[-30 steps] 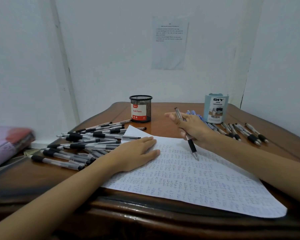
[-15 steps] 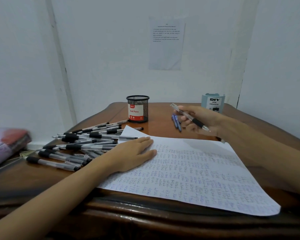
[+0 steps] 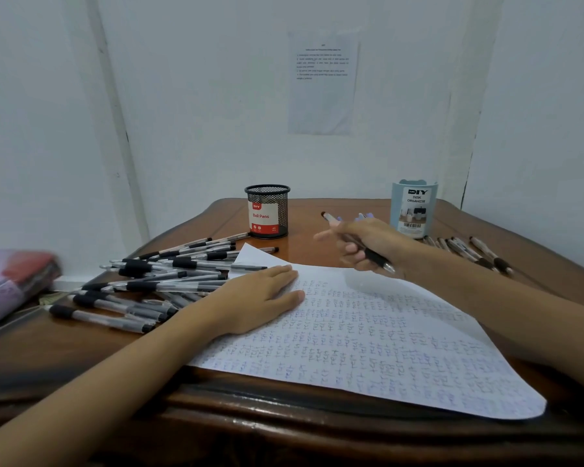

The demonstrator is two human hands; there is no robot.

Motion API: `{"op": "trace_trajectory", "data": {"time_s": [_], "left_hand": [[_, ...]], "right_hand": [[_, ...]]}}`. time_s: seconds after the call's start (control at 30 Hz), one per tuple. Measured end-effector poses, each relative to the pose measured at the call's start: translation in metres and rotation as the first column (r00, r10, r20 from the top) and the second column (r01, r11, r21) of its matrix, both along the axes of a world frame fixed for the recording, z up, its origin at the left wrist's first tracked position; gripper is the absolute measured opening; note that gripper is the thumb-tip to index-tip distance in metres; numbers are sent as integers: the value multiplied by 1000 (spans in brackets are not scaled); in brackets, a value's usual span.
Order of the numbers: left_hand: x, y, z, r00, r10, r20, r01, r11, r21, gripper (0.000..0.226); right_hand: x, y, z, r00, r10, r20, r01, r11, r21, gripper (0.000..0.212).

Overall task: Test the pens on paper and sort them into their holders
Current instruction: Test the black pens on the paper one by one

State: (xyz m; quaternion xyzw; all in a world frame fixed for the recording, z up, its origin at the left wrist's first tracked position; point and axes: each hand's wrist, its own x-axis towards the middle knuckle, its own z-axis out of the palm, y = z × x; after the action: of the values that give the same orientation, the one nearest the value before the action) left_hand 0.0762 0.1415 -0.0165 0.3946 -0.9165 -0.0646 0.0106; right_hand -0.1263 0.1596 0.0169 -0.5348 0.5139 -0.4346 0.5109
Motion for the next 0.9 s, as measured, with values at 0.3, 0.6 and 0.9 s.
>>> {"op": "trace_trajectory", "data": {"time_s": [0.3,0.6,0.9], "left_hand": [[-1,-1,0,1000,-4,-3,4,1000,3,60],[-1,-1,0,1000,-4,0,4,1000,0,60],[0,2,0,1000,-6,-19,6,999,-32,58]], "right_hand": [[-47,-4,9,731,-349,-586,245,936,-252,25],[-141,-4,-7,125,-465,-876,446,816,-369,36],[-90,-21,14,335,-566,-753,263,824,-502,18]]}}
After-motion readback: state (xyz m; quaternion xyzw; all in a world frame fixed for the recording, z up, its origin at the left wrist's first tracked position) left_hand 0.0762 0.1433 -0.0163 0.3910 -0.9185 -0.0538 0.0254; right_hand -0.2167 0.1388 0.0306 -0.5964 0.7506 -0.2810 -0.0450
